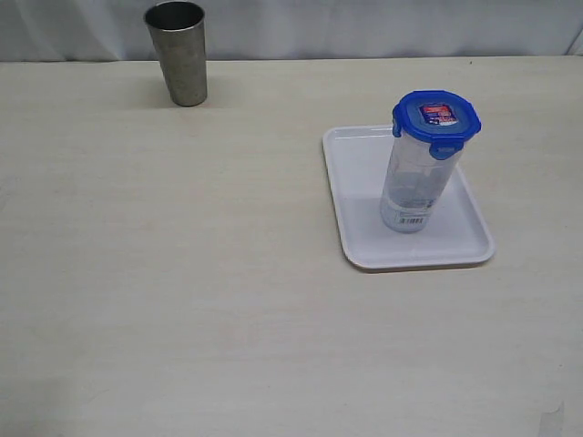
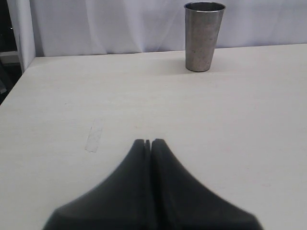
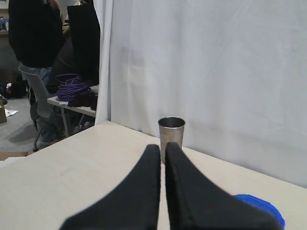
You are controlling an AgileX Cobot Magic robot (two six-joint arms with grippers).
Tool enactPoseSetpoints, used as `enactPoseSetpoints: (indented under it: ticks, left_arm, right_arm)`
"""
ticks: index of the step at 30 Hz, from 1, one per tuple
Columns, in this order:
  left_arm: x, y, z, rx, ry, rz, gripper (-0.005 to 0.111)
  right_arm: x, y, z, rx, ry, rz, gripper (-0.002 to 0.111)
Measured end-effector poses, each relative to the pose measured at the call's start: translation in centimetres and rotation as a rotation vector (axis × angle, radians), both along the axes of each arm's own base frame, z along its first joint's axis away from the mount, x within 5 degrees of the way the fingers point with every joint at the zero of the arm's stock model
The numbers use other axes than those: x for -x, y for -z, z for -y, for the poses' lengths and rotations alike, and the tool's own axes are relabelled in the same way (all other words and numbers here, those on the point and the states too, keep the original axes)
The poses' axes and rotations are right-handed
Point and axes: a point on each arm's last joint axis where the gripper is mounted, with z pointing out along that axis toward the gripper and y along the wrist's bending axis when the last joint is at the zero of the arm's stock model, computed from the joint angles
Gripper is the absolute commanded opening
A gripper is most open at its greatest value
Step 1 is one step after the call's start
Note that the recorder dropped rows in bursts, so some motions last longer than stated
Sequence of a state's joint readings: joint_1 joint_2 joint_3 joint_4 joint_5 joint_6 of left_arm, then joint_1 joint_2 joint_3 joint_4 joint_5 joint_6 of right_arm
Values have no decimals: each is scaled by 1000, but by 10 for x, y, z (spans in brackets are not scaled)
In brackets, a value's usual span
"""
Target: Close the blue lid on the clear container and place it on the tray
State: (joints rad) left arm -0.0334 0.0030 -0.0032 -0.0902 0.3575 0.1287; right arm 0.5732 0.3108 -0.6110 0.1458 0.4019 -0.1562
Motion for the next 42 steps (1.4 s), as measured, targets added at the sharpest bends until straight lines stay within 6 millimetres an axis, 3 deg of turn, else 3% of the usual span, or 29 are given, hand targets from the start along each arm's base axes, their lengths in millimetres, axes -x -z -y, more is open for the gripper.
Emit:
enactPoseSetpoints:
  ticks: [12,21,29,42]
  left_arm:
    - [0,0,0,0,0,-2,0]
    - [0,0,0,0,0,-2,0]
    - [0,0,0,0,0,-2,0]
    - [0,0,0,0,0,-2,0]
  right_arm:
    - [19,65,19,-28,198,21,4]
    - [17,72,31,211,350,143,4]
    - [14,82,28,180,327,98,4]
    - [-4,167,21,296,296,-137,4]
